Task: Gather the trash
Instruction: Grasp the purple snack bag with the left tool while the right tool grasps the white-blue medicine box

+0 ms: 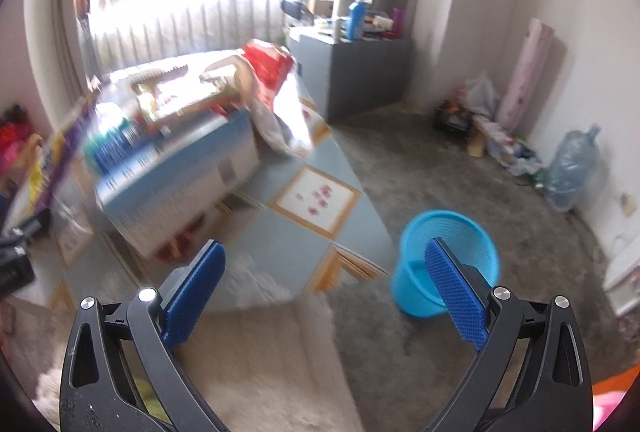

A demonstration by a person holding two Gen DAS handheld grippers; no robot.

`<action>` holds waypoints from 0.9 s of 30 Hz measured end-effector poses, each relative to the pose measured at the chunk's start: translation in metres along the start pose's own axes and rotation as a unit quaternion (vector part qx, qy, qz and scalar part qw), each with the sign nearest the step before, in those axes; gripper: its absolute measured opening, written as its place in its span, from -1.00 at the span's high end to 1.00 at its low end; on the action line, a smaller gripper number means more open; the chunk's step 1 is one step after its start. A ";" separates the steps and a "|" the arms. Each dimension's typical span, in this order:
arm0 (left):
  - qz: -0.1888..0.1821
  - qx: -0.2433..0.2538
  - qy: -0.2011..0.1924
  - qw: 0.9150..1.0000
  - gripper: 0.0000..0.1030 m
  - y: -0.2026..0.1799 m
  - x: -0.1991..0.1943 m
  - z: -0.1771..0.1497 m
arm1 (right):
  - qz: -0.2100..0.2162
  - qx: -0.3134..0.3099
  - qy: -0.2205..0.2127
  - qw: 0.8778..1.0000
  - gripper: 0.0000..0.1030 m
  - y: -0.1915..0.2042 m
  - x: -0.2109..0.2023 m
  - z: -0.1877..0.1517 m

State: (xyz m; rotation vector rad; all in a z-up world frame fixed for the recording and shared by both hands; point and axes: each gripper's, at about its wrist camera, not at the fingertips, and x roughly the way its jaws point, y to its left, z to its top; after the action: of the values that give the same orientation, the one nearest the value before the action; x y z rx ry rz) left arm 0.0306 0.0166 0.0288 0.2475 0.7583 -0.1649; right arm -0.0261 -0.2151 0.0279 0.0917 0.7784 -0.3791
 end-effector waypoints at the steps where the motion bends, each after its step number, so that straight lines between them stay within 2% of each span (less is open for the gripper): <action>1: -0.015 0.002 -0.006 1.000 -0.89 0.002 0.000 0.001 | 0.013 0.007 -0.005 1.000 -0.85 0.000 0.000 0.003; 4: -0.068 -0.013 -0.042 0.997 -0.89 0.017 -0.001 0.001 | 0.047 0.021 -0.009 0.999 -0.85 0.006 0.004 0.013; 6: -0.084 -0.025 -0.062 0.994 -0.89 0.026 -0.003 0.001 | 0.061 0.022 -0.009 0.998 -0.85 0.011 0.006 0.018; 11: -0.105 -0.040 -0.058 0.992 -0.89 0.042 0.003 0.006 | 0.104 0.016 -0.017 0.994 -0.84 0.027 0.008 0.032; 14: -0.099 -0.046 -0.065 0.992 -0.89 0.052 0.006 0.001 | 0.122 0.016 -0.006 0.992 -0.80 0.034 0.015 0.037; 18: -0.096 -0.018 -0.091 0.991 -0.89 0.058 0.002 -0.010 | 0.142 0.018 0.009 0.990 -0.70 0.042 0.020 0.040; 23: -0.067 0.062 -0.112 0.990 -0.86 0.050 0.009 -0.020 | 0.162 0.026 0.034 0.986 -0.61 0.054 0.027 0.043; 27: -0.032 0.129 -0.116 0.984 -0.65 0.044 0.021 -0.028 | 0.173 0.031 0.049 0.983 -0.57 0.066 0.032 0.049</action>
State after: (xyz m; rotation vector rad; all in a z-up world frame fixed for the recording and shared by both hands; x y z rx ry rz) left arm 0.0370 0.0653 0.0016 0.4421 0.5124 -0.3472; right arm 0.0516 -0.1741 0.0363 0.3016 0.8302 -0.0689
